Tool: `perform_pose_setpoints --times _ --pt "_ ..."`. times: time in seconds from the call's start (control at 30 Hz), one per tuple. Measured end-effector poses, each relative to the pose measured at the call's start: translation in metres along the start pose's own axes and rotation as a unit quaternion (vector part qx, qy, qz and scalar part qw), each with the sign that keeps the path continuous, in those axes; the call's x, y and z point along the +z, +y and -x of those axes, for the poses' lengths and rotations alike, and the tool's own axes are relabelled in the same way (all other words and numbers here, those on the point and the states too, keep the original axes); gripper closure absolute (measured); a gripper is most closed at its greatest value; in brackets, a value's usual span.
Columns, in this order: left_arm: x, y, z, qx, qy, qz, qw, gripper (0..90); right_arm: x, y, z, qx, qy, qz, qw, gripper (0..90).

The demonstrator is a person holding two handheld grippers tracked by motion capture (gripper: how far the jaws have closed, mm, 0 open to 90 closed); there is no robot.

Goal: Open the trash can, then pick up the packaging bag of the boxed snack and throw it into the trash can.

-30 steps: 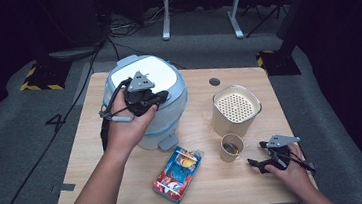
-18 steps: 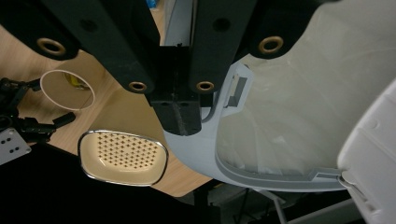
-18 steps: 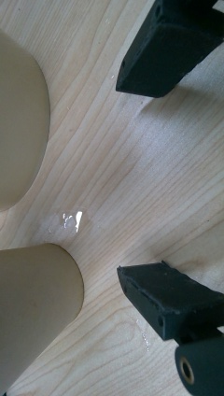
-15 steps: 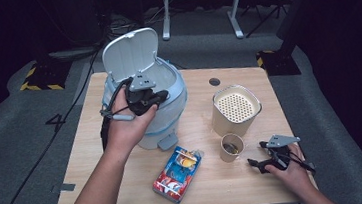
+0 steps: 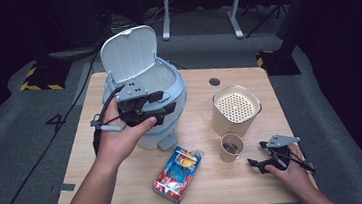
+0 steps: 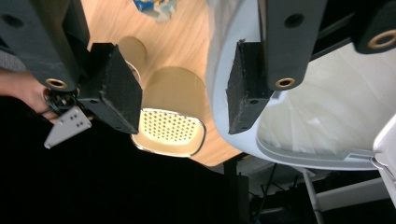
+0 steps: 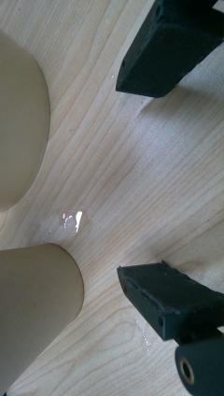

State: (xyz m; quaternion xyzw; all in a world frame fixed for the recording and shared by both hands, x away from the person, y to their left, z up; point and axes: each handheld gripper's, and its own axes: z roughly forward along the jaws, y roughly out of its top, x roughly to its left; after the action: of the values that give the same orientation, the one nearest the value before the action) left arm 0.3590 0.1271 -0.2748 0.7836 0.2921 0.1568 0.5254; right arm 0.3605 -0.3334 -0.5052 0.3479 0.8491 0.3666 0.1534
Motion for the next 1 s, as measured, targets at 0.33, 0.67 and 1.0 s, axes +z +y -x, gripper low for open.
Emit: perform_pose_setpoints --times 0.33,0.67,1.0 --pt "-0.006 -0.028 0.008 0.013 -0.002 -0.022 0.9997 39.7 0.0 0.0 0.0 0.0 0.0 0.0 1.0 10.0" --pt "0.002 -0.078 0.012 0.004 0.008 -0.042 0.9991 39.5 0.0 0.0 0.0 0.0 0.0 0.0 1.0 10.0" --pt "0.026 -0.131 0.009 -0.043 -0.004 -0.086 0.9953 42.2 0.0 0.0 0.0 0.0 0.0 0.0 1.0 10.0"
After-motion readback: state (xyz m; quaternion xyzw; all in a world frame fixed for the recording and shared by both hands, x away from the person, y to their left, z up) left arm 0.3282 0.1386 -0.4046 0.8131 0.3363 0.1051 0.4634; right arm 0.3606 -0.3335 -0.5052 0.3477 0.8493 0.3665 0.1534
